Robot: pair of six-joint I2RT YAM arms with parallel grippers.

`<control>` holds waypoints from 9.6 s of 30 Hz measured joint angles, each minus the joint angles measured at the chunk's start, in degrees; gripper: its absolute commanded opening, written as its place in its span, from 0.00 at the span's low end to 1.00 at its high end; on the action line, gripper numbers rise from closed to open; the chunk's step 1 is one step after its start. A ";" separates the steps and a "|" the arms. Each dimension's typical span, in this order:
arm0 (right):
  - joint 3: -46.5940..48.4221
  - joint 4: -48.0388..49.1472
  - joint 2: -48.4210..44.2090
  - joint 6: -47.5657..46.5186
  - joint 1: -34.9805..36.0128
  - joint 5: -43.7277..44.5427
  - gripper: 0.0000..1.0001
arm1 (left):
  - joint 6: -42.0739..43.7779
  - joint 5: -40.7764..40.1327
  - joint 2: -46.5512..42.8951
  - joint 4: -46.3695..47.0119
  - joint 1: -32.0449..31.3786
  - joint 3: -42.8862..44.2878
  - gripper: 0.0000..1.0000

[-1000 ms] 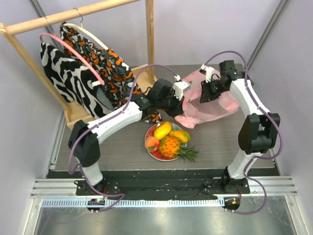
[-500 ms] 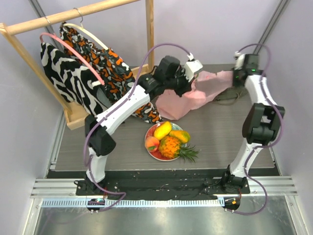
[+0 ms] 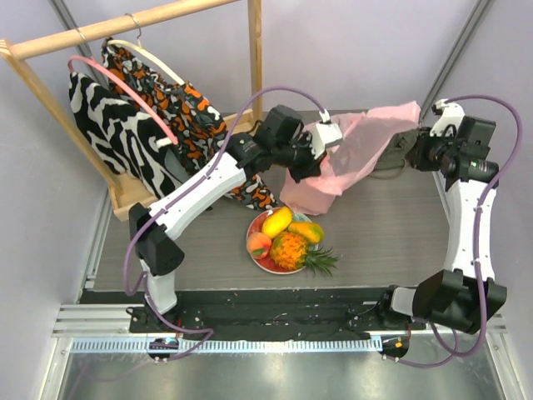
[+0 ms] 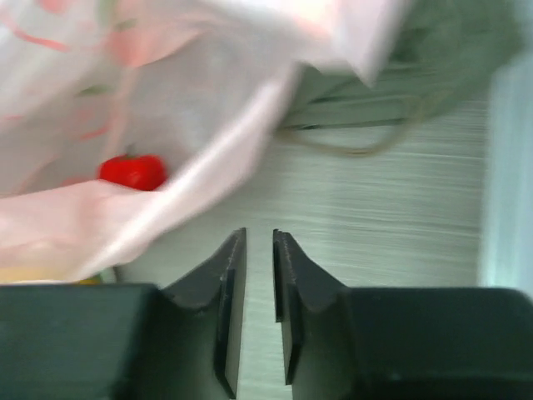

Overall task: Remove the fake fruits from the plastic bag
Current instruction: Adjust the plastic bag at the center of the board, then take out the fake fruit from the plastic bag, then place the fake fruit on the plate.

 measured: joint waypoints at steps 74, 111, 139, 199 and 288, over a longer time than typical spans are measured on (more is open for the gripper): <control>-6.38 9.62 18.32 3.45 16.72 -0.85 0.74 | -3.72 0.20 8.13 -6.14 3.17 -6.58 0.00; 9.31 14.32 38.69 12.85 28.74 10.69 1.00 | -4.66 7.28 8.83 -6.60 1.97 -4.85 0.00; 19.21 4.55 31.01 5.16 26.49 4.87 0.59 | -4.35 5.95 12.13 -5.95 6.12 2.93 0.00; 16.63 -17.59 38.07 -15.50 50.66 -17.27 0.58 | -9.29 4.57 -16.83 -3.54 17.20 -11.67 0.90; 1.22 -5.92 30.01 -23.65 52.17 -7.93 0.76 | -7.54 5.88 -13.79 -4.42 17.20 -11.67 0.90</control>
